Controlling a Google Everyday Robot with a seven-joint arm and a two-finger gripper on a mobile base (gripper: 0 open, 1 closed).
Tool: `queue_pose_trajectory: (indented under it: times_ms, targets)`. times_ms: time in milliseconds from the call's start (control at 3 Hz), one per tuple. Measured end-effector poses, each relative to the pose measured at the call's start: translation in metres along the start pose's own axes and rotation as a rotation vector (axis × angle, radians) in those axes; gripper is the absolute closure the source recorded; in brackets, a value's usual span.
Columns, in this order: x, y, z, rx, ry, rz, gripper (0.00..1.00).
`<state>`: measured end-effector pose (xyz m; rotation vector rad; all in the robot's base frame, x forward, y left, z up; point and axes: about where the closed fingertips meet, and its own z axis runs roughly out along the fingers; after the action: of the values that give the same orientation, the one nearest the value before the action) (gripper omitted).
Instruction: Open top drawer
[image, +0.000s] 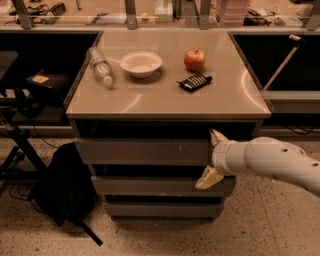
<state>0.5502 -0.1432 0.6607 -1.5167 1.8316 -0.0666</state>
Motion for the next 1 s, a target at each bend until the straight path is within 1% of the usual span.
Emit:
queue_pose_trajectory:
  times_ms: [333,667,1000]
  targets:
    - [0.004,-0.014,0.021,-0.014,-0.032,0.033,0.0]
    - [0.004,-0.015,0.021,-0.012,-0.032,0.033,0.0]
    - [-0.006,-0.011,0.041,-0.022,0.039,-0.003,0.0]
